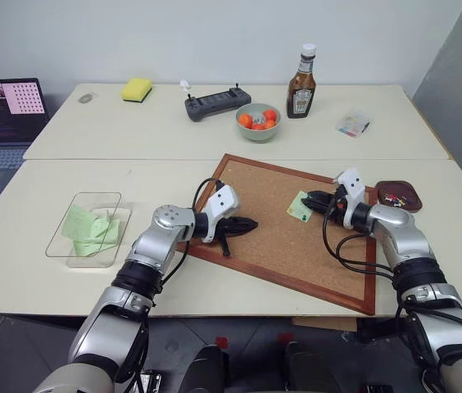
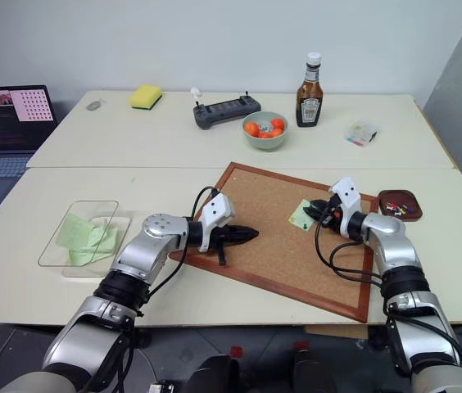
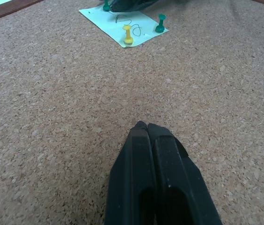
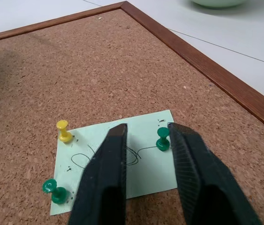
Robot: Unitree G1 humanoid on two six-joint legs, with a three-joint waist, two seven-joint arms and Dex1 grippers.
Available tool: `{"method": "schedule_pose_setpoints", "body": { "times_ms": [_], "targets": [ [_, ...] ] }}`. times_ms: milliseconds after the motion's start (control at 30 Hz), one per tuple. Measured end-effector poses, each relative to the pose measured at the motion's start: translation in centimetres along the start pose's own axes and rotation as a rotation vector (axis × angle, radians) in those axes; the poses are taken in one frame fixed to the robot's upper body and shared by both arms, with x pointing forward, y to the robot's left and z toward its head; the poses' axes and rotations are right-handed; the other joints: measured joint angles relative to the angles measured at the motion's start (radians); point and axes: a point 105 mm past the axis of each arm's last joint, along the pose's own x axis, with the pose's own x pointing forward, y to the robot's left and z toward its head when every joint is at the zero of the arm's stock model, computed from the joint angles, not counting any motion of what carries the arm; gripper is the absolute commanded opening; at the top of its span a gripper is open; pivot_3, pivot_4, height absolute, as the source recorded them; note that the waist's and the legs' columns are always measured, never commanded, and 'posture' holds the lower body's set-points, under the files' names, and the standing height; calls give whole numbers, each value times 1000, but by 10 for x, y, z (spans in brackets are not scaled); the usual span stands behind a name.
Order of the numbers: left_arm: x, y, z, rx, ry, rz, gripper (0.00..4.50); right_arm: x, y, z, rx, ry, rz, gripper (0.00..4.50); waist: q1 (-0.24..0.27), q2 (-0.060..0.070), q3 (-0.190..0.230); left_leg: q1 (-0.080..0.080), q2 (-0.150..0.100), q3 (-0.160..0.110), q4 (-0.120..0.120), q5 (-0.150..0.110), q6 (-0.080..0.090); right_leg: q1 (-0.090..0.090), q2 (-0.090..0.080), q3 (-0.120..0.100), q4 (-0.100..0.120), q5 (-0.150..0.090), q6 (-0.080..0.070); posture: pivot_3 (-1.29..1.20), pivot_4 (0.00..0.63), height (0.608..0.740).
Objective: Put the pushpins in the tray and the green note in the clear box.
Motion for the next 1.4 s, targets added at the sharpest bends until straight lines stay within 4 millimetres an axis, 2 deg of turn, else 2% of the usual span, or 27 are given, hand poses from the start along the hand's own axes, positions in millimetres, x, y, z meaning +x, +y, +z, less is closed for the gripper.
{"method": "schedule_pose_setpoints", "body": {
  "times_ms": [100,533,700,900,1067,1200,1300,1400],
  "targets": [
    [0,0,0,0,0,0,0,0,-3,0,2,-1,-12,81,0,0,0,0,0,1,0,0,0,0,0,1,0,0,0,0,150,740],
    [4,4,0,46,40,4,0,-5,-3,0,10,-10,-14,81,3,0,0,1,0,1,0,0,0,0,0,2,1,0,1,0,150,740],
    [5,7,-1,57,64,5,0,-8,2,23,-15,-84,2,81,1,0,0,3,0,1,0,0,1,1,0,2,3,1,2,0,150,740],
    [6,7,-2,70,71,3,0,-13,5,30,-4,-103,-9,81,2,0,0,3,0,2,0,0,1,1,0,3,3,1,3,0,150,740],
    [7,7,-1,71,74,0,0,-23,0,42,16,-134,-47,81,3,0,0,3,0,2,0,1,2,1,0,3,3,2,3,0,150,740],
    [8,7,-1,68,72,-2,0,-39,-22,48,39,-129,-183,81,5,0,0,3,-1,2,0,1,3,1,0,4,3,2,4,0,150,740],
    [8,6,-1,68,72,-3,0,-61,-50,48,44,-109,-367,81,5,0,0,3,-1,2,0,1,3,1,0,4,3,2,4,0,150,740],
    [8,7,-1,68,73,-3,0,-83,-76,40,53,-67,-527,81,5,0,0,3,-1,3,0,1,3,1,0,4,2,2,4,0,150,740]
  ]
}}
